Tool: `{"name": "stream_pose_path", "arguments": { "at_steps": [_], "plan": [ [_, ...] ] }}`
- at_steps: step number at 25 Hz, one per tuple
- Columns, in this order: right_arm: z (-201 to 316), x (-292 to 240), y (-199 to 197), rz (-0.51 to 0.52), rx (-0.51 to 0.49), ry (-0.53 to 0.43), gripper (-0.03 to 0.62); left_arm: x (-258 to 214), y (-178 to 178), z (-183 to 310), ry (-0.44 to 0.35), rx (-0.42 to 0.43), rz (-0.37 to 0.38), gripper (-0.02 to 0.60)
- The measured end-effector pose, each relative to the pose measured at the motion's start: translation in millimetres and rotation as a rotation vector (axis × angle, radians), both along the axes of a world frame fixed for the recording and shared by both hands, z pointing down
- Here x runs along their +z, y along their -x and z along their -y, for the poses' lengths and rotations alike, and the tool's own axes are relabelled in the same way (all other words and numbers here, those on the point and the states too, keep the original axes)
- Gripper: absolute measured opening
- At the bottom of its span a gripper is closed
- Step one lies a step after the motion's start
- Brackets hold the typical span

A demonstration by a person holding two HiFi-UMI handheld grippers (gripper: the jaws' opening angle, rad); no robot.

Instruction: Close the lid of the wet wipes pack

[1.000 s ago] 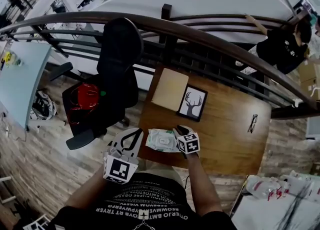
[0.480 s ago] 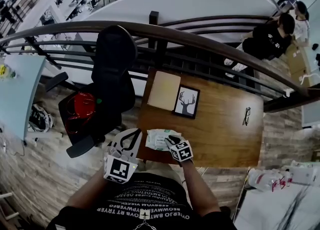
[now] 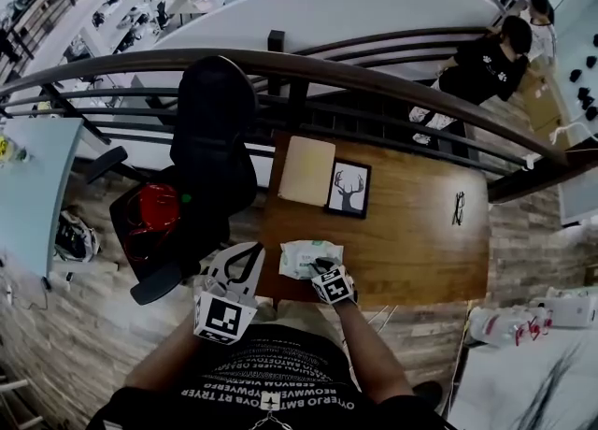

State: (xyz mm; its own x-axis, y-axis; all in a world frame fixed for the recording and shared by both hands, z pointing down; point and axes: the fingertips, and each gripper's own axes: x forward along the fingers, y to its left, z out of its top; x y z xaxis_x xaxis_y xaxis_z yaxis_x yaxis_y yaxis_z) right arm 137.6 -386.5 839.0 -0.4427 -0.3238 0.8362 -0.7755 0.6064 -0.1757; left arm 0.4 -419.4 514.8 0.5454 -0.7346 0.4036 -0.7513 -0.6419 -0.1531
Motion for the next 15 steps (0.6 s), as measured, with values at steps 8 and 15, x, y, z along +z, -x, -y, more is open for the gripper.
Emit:
{"name": "stream_pose_path", "arguments": {
  "at_steps": [8, 15],
  "plan": [
    [0, -9, -5, -0.009, 0.143, -0.052, 0.051, -13, 22, -18, -0.035, 0.019, -0.018, 0.029],
    [-22, -98, -15, 0.170, 0.347, -0.247, 0.015, -21, 37, -27, -0.061, 0.025, -0.040, 0.029]
  ]
}}
